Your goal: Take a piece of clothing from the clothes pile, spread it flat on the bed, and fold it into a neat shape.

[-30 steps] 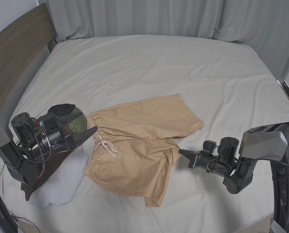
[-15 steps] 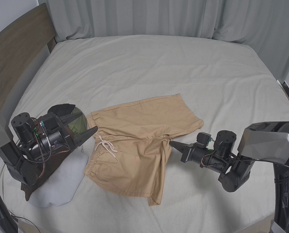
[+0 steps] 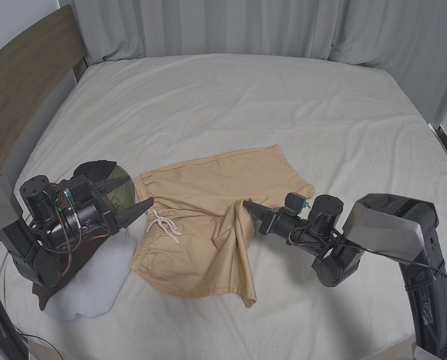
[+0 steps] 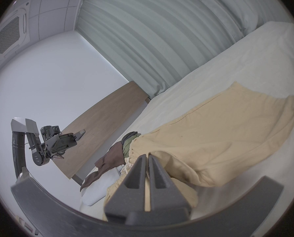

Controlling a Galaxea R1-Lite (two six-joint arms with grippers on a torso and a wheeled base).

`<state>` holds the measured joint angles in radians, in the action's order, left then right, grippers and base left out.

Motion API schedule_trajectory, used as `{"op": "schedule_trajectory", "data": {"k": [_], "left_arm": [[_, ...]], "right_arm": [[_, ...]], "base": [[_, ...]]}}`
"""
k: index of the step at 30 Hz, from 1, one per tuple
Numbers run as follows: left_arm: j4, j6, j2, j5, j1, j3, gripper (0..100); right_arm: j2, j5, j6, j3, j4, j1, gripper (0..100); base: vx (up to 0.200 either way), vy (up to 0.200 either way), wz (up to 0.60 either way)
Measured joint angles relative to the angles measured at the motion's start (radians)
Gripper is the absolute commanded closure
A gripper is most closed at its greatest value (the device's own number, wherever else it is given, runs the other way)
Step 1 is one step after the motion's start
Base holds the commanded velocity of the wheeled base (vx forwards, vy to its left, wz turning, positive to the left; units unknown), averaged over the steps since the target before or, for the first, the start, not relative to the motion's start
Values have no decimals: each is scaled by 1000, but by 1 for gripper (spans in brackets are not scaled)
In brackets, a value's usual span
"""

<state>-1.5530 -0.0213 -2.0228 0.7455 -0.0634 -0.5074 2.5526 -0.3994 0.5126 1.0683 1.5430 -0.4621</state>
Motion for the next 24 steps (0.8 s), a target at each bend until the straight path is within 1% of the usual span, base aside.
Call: {"op": "schedule_trajectory", "data": {"k": [6, 12, 13, 16, 18, 24], "left_arm": [[0, 0, -3, 0, 0, 0, 0], [0, 0, -6, 1, -1, 0, 0], [0, 1, -8, 1, -1, 0, 0], [0, 2, -12, 1, -1, -1, 0], [0, 2, -14, 1, -1, 0, 0], [0, 2, -16, 1, -1, 0, 0]], "right_arm": [[83, 0, 14, 87, 0, -27, 100], [131, 0, 11, 116, 2, -41, 100], [136, 1, 11, 117, 3, -43, 0], [144, 6, 8, 116, 5, -43, 0], [146, 11, -14, 106, 6, -43, 0], [125, 16, -117, 21, 7, -37, 0]], "base": [[0, 0, 0], [0, 0, 0], [0, 0, 0], [0, 0, 0], [0, 0, 0], [0, 0, 0]]}}
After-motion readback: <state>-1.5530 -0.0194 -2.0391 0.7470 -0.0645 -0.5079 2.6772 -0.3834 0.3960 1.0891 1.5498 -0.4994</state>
